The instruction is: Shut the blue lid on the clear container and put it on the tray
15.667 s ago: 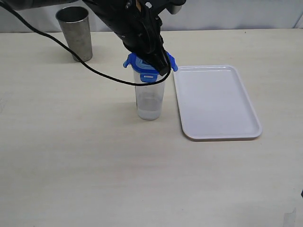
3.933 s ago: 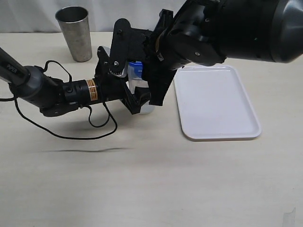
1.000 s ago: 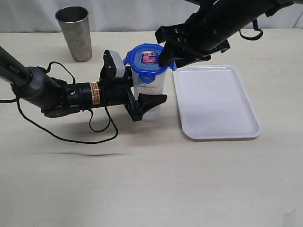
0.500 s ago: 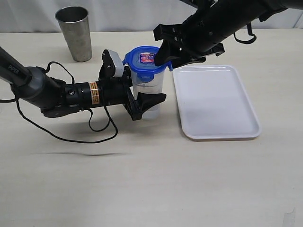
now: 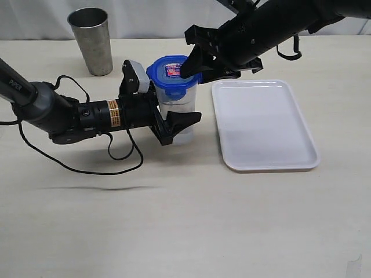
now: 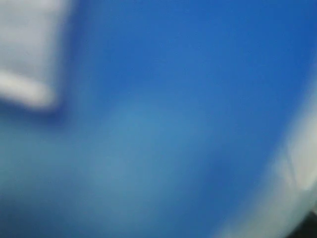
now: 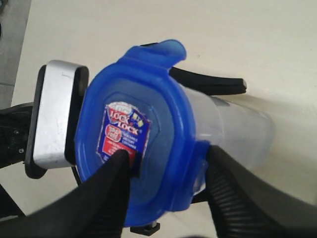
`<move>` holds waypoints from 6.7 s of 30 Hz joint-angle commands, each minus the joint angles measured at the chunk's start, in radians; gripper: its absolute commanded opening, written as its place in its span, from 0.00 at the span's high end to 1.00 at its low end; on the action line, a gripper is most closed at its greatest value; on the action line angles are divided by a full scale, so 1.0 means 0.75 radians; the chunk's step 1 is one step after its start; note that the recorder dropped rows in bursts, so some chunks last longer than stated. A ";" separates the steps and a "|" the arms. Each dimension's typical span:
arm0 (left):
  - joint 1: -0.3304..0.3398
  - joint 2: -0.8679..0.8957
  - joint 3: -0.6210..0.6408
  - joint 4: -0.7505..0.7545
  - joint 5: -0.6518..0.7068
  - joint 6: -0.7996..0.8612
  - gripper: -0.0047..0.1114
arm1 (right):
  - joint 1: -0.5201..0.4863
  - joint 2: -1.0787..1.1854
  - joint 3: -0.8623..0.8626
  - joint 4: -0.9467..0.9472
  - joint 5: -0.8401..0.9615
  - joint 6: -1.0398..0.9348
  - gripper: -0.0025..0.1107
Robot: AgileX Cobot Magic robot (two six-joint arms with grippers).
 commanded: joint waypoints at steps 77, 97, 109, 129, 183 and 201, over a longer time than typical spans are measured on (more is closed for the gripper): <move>0.059 -0.080 0.003 0.584 -0.098 0.324 0.96 | 0.337 -0.070 0.028 -0.704 0.215 -0.497 0.61; 0.077 -0.080 0.003 0.395 -0.074 -0.129 0.96 | 0.314 -0.311 0.002 -0.776 -0.135 0.046 0.61; 0.077 -0.083 0.003 0.395 -0.080 -0.135 0.96 | 0.376 -0.258 0.002 -0.753 -0.064 0.011 0.88; 0.077 -0.159 0.003 0.465 0.055 -0.135 0.96 | 0.374 -0.250 0.166 -1.053 -0.050 0.199 0.93; 0.074 -0.159 0.003 0.420 0.292 -0.135 0.96 | 0.546 0.205 -0.662 -1.363 0.431 1.020 0.64; 0.074 -0.159 0.003 0.412 0.286 -0.135 0.96 | 0.628 0.319 -0.662 -1.398 0.431 0.922 0.74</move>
